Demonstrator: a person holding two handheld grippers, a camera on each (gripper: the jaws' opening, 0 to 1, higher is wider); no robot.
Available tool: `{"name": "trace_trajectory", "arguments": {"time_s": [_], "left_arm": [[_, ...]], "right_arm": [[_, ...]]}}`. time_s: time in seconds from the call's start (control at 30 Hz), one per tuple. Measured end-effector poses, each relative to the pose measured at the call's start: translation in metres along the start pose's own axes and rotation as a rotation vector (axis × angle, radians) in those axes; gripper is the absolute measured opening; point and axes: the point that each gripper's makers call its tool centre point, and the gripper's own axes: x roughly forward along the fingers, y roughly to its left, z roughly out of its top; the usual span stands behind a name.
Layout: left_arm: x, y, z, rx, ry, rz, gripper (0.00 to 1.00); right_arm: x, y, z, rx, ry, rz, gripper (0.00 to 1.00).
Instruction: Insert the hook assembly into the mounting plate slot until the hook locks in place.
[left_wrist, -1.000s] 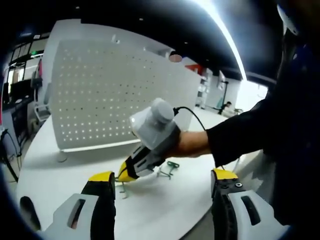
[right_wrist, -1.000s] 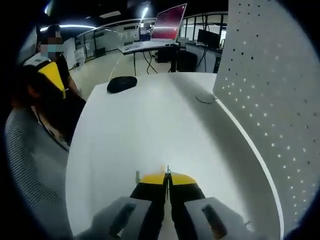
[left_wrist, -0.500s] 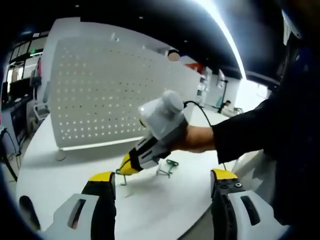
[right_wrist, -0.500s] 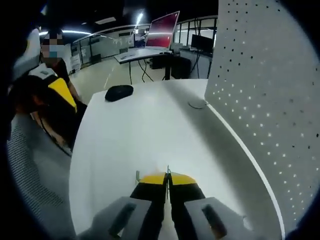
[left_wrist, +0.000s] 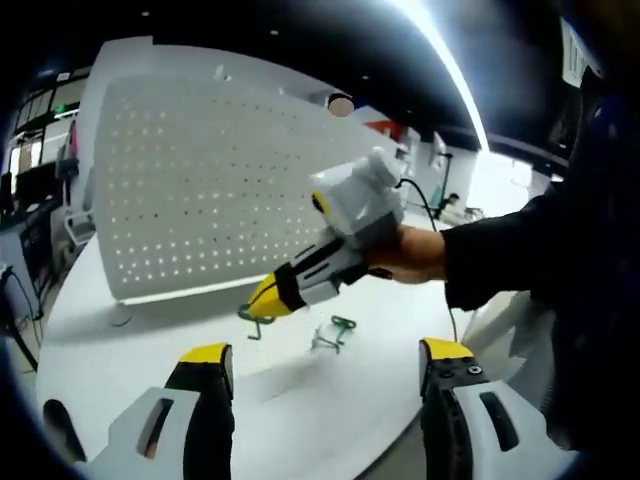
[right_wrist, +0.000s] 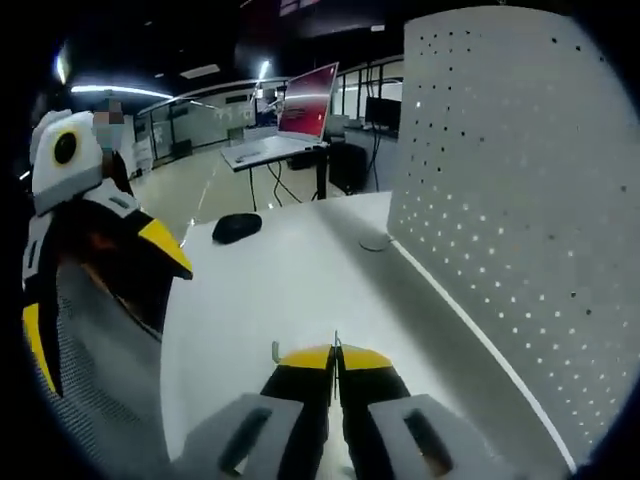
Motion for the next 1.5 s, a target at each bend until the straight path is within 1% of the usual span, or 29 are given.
{"name": "trace_trajectory", "arguments": {"time_s": [0.07,0.2,0.27,0.4,0.5,0.53,0.6,0.67,0.73,0.8,0.83,0.93,1.07,1.17,1.27,1.3,1.5], "left_arm": [[0.000,0.000,0.003,0.000,-0.007,0.002,0.77],[0.000,-0.002,0.014,-0.002,-0.034,0.000,0.75],[0.002,-0.005,0.022,0.012,-0.046,0.000,0.74],[0.004,-0.007,0.032,0.017,-0.065,-0.003,0.72],[0.007,-0.005,0.041,0.002,-0.082,0.017,0.66],[0.007,-0.005,0.045,-0.002,-0.098,0.020,0.63],[0.007,-0.002,0.051,-0.048,-0.122,0.043,0.57],[0.006,0.001,0.057,-0.100,-0.155,0.059,0.51],[0.004,0.003,0.063,-0.135,-0.186,0.066,0.45],[0.003,0.005,0.065,-0.143,-0.193,0.084,0.41],[0.003,0.006,0.066,-0.159,-0.199,0.091,0.40],[0.004,0.002,0.068,-0.218,-0.208,0.081,0.35],[0.004,0.002,0.070,-0.228,-0.220,0.093,0.27],[0.005,-0.001,0.073,-0.230,-0.230,0.094,0.24],[0.004,0.000,0.075,-0.241,-0.241,0.097,0.20],[0.004,0.001,0.075,-0.237,-0.245,0.105,0.19],[0.002,0.001,0.078,-0.235,-0.261,0.108,0.14]], "right_arm": [[-0.009,0.000,0.005,-0.010,-0.020,-0.009,0.00],[-0.025,0.002,0.016,0.012,-0.078,-0.021,0.00],[-0.034,0.002,0.023,0.025,-0.113,-0.031,0.00],[-0.052,0.004,0.040,0.055,-0.190,-0.037,0.00],[-0.063,0.006,0.050,0.070,-0.237,-0.038,0.00],[-0.067,0.007,0.053,0.075,-0.255,-0.035,0.00],[-0.073,0.010,0.058,0.073,-0.274,-0.036,0.00],[-0.077,0.012,0.060,0.070,-0.284,-0.038,0.00],[-0.080,0.014,0.063,0.069,-0.298,-0.038,0.00],[-0.083,0.016,0.065,0.070,-0.308,-0.040,0.00],[-0.084,0.016,0.066,0.070,-0.313,-0.040,0.00],[-0.085,0.020,0.069,0.068,-0.321,-0.039,0.00],[-0.086,0.024,0.072,0.061,-0.333,-0.035,0.00],[-0.087,0.026,0.074,0.058,-0.339,-0.033,0.00],[-0.088,0.028,0.076,0.055,-0.345,-0.030,0.00],[-0.088,0.029,0.077,0.054,-0.347,-0.029,0.00],[-0.089,0.032,0.078,0.052,-0.356,-0.028,0.00]]}}
